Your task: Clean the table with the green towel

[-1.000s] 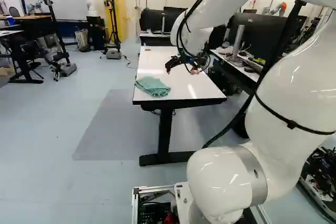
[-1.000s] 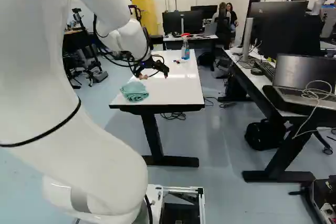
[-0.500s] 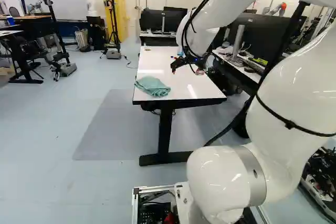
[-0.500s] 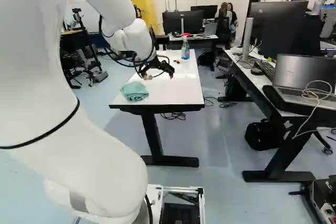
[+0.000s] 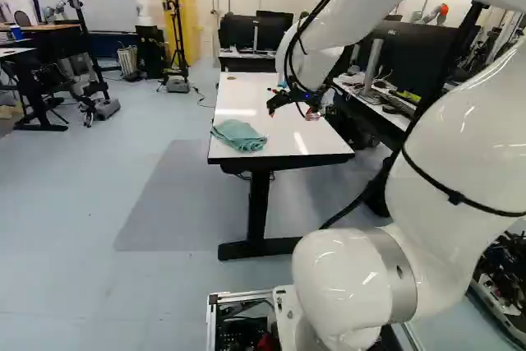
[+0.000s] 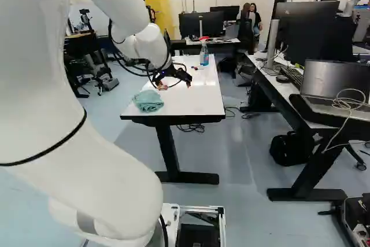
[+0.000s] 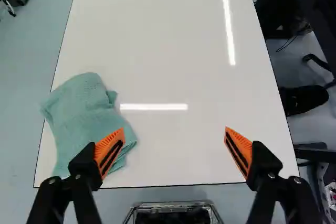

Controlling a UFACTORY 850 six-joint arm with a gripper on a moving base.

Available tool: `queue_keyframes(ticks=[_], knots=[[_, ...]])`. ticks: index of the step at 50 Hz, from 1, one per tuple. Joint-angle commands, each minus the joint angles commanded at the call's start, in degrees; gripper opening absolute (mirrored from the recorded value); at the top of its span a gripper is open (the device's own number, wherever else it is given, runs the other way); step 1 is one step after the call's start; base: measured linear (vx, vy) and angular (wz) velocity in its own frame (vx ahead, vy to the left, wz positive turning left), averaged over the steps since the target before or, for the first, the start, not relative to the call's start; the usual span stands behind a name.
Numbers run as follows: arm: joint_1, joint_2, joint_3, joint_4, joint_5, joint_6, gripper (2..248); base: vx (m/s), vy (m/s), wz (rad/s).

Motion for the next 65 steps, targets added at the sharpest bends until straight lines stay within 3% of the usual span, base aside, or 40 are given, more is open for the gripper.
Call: queue_keyframes(ticks=[33,65], knots=[[0.4,2.3,6.9,0.0,10.5,0.0,247,0.000,0.000,0.000],[1.2,5.9,18.0,0.0,27.4,0.0,247,0.000,0.000,0.000]])
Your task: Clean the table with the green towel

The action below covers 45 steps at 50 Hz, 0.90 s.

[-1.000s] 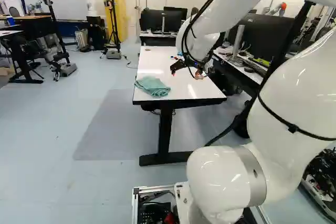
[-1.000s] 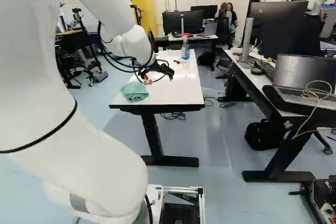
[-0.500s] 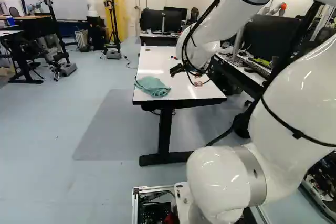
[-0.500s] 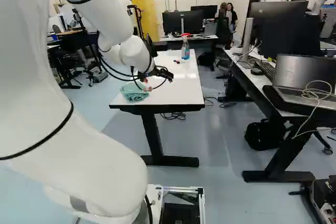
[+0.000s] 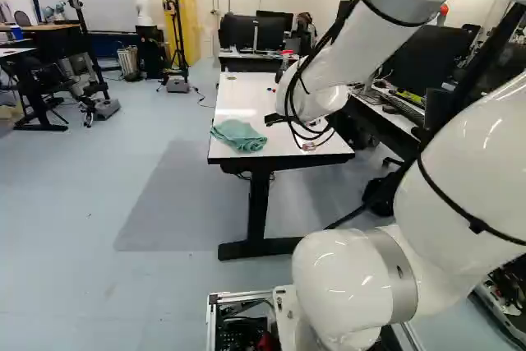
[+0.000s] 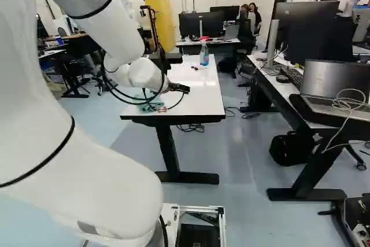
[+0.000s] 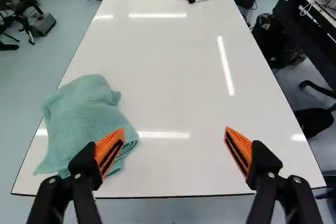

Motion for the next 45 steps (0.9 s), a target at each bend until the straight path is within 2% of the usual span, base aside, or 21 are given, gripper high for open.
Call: queue_keyframes(ticks=[18,45], knots=[[0.5,2.3,7.1,0.0,10.9,0.0,247,0.000,0.000,0.000],[1.0,5.0,15.1,0.0,23.1,0.0,247,0.000,0.000,0.000]])
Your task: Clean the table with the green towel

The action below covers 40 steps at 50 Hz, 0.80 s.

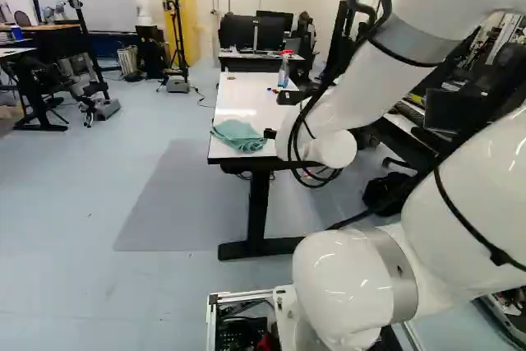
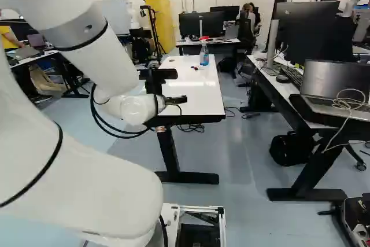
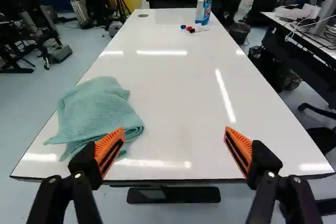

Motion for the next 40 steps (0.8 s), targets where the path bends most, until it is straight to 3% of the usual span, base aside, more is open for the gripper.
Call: queue_keyframes(ticks=[40], knots=[[0.4,2.1,6.4,0.0,9.7,0.0,247,0.000,0.000,0.000]])
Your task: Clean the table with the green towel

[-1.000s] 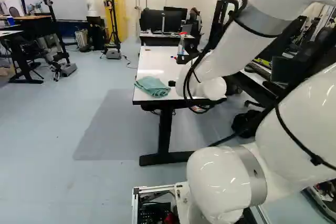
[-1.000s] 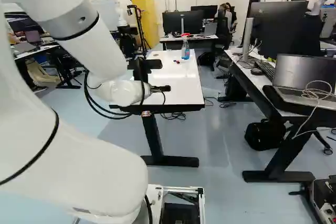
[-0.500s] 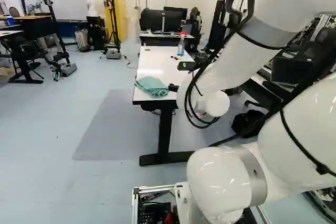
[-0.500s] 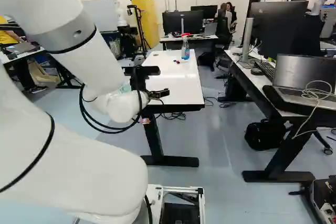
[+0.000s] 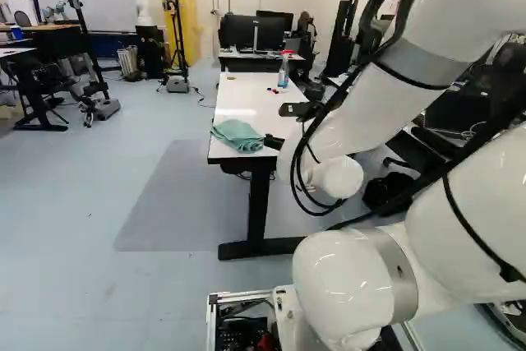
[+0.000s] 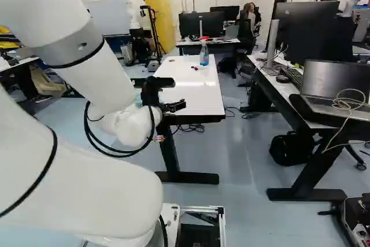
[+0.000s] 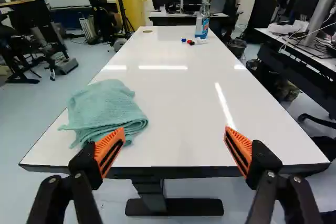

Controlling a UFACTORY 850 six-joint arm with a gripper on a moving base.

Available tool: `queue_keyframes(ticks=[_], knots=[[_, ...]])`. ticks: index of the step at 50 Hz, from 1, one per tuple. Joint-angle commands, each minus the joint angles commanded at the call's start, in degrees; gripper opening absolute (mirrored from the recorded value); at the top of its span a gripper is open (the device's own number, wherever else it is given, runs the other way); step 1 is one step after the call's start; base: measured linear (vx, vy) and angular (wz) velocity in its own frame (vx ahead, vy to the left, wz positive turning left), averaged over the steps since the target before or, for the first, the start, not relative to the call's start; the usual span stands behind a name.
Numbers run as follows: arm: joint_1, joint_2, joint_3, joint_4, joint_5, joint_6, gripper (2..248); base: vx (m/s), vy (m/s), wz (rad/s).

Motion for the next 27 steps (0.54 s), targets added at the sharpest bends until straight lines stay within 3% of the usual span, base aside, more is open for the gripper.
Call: queue_keyframes(ticks=[27], knots=[[0.0,0.2,0.7,0.0,1.0,0.0,247,0.000,0.000,0.000]])
